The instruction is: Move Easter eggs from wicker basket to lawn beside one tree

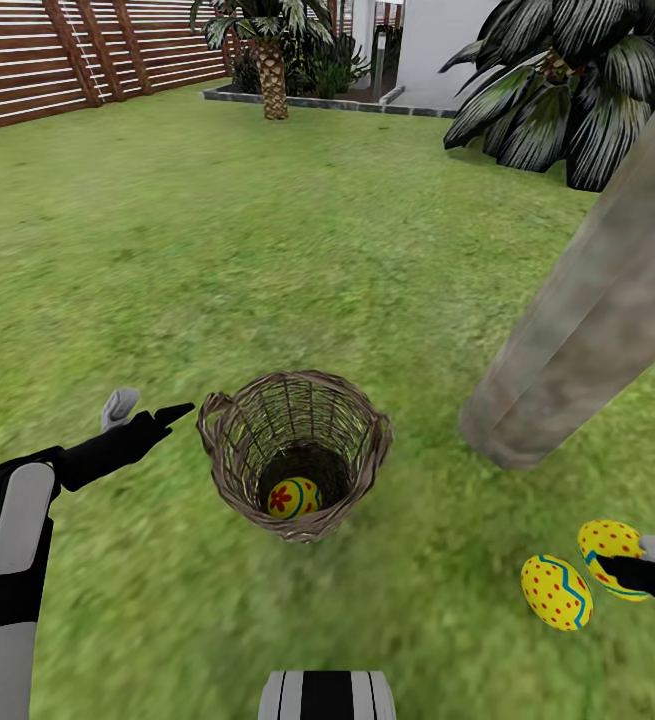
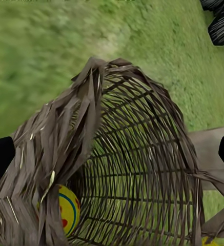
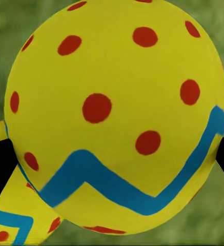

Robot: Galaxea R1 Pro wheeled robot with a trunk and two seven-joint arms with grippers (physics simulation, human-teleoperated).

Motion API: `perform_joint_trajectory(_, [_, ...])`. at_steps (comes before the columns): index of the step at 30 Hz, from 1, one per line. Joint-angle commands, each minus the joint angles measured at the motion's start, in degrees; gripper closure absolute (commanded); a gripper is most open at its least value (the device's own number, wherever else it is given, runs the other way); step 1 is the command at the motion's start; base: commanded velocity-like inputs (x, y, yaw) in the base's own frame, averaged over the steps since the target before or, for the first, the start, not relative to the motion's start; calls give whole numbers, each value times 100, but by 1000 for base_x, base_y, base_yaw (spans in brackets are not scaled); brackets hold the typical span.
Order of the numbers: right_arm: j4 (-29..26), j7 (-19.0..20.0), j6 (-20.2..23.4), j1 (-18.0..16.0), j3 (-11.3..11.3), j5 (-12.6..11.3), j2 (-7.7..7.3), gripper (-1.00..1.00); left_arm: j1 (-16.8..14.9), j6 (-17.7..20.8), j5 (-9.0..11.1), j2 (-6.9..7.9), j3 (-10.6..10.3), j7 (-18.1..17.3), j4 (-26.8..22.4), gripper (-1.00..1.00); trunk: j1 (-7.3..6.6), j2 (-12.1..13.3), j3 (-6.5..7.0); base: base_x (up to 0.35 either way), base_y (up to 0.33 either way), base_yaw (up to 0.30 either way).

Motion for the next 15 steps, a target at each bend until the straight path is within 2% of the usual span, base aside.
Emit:
perform_joint_trajectory(1, [18,-51,-22,-3,43,-4,19,100,-4,26,-53,-1,10,-73,-2,-100,-1,-2,-4,0,0,0])
perform_joint_trajectory(5, [25,-438,-34,-3,40,36,103,100,-4,26,-54,-1,9,-288,-4,-100,-1,-2,-4,0,0,0])
perform_joint_trajectory(15, [28,-479,-71,-3,28,32,103,100,-12,42,-55,37,26,-338,-31,-100,25,-15,-225,0,0,0])
